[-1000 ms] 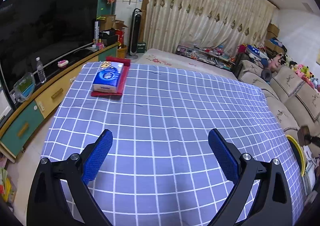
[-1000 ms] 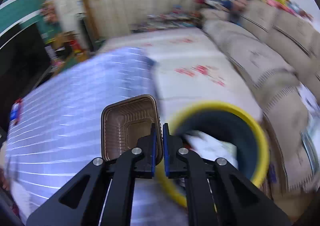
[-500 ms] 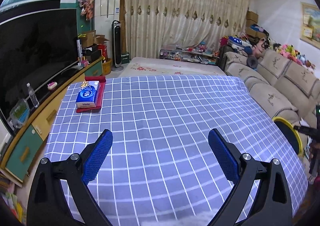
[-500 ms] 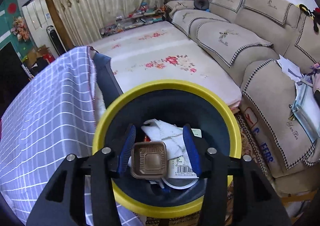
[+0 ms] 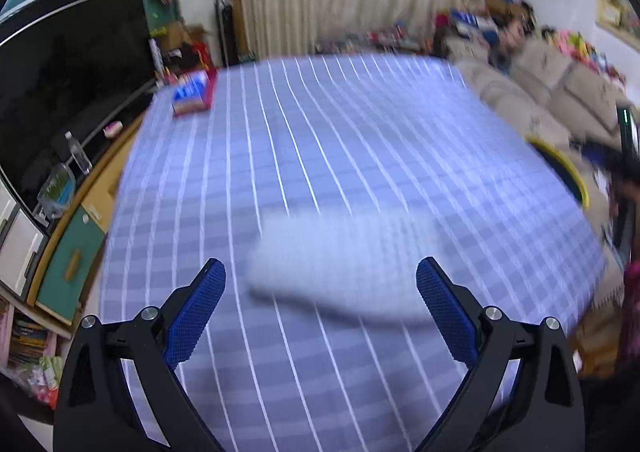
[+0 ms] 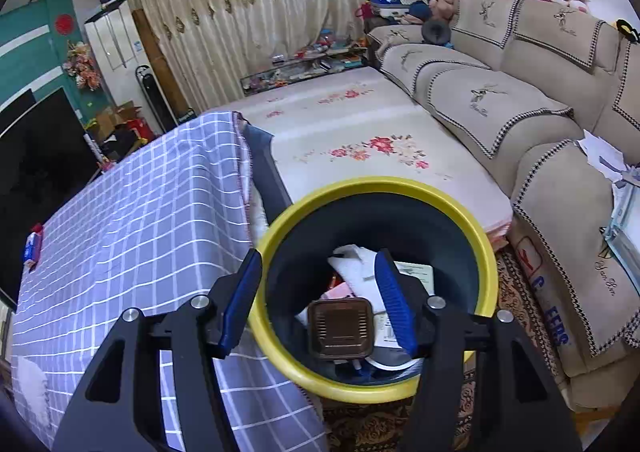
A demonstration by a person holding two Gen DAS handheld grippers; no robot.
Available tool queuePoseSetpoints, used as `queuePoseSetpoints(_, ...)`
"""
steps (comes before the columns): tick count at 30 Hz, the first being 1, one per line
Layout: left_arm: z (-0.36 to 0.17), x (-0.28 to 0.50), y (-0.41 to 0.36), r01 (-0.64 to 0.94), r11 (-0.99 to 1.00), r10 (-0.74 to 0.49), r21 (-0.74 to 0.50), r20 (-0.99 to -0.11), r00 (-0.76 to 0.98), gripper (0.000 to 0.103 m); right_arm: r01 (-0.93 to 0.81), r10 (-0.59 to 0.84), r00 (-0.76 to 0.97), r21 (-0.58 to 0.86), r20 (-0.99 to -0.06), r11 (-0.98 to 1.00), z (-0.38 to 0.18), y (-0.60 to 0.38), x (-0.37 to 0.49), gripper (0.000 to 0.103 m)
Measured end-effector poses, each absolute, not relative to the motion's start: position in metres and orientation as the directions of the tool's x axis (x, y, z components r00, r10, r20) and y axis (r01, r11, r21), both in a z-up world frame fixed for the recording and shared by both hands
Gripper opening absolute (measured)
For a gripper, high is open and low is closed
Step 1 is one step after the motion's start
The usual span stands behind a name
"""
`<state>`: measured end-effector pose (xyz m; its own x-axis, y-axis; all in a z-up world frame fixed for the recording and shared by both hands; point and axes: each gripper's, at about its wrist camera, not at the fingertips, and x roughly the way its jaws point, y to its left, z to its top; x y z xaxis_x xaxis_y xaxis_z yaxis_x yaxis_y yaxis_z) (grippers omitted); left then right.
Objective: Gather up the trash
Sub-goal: 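Carry the brown tray over the yellow bin and open the right gripper, then lower the left gripper onto the white foam net and grasp it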
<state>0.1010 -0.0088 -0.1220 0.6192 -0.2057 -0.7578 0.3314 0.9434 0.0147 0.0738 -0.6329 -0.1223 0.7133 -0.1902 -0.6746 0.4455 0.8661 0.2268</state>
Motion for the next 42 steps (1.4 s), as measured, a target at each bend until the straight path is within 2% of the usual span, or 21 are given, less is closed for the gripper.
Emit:
queuePoseSetpoints(3, -0.139, 0.085, -0.014, 0.371, 0.928, -0.207, 0.021, -0.800, 0.564, 0.094, 0.432, -0.179, 0.729, 0.241, -0.660, 0.869, -0.117, -0.630, 0.070, 0.057)
queuePoseSetpoints(8, -0.153, 0.090, -0.030, 0.397, 0.916, -0.186, 0.057, -0.816, 0.547, 0.091, 0.416, -0.168, 0.749, 0.258, -0.641, 0.872, -0.110, -0.626, 0.065, 0.057)
queuePoseSetpoints(16, -0.163, 0.151, -0.070, 0.425, 0.904, -0.210, 0.042, -0.823, 0.528, 0.091, 0.413, -0.163, 0.760, 0.276, -0.629, 0.868, -0.105, -0.626, 0.062, 0.059)
queuePoseSetpoints(23, -0.148, 0.219, -0.103, 0.417, 0.909, -0.250, -0.008, -0.811, 0.529, 0.088, 0.410, -0.152, 0.755, 0.278, -0.638, 0.869, -0.109, -0.626, 0.066, 0.059)
queuePoseSetpoints(25, -0.135, 0.221, -0.109, 0.454, 0.890, -0.303, -0.040, -0.797, 0.523, 0.088, 0.411, -0.152, 0.752, 0.276, -0.641, 0.869, -0.110, -0.626, 0.067, 0.059)
queuePoseSetpoints(30, -0.110, 0.232, -0.096, 0.452, 0.891, -0.267, 0.046, -0.752, 0.603, 0.092, 0.410, -0.137, 0.747, 0.288, -0.650, 0.866, -0.118, -0.629, 0.074, 0.060)
queuePoseSetpoints(34, -0.118, 0.257, -0.084, 0.535, 0.844, -0.329, 0.027, -0.762, 0.558, 0.092, 0.400, -0.117, 0.741, 0.294, -0.662, 0.868, -0.125, -0.628, 0.081, 0.060)
queuePoseSetpoints(38, -0.126, 0.280, -0.093, 0.682, 0.730, -0.406, 0.034, -0.781, 0.474, 0.093, 0.388, -0.111, 0.740, 0.286, -0.663, 0.876, -0.124, -0.624, 0.083, 0.060)
queuePoseSetpoints(42, -0.140, 0.300, -0.113, 0.806, 0.585, -0.384, 0.087, -0.846, 0.370, 0.095, 0.399, -0.131, 0.741, 0.275, -0.658, 0.875, -0.118, -0.625, 0.079, 0.060)
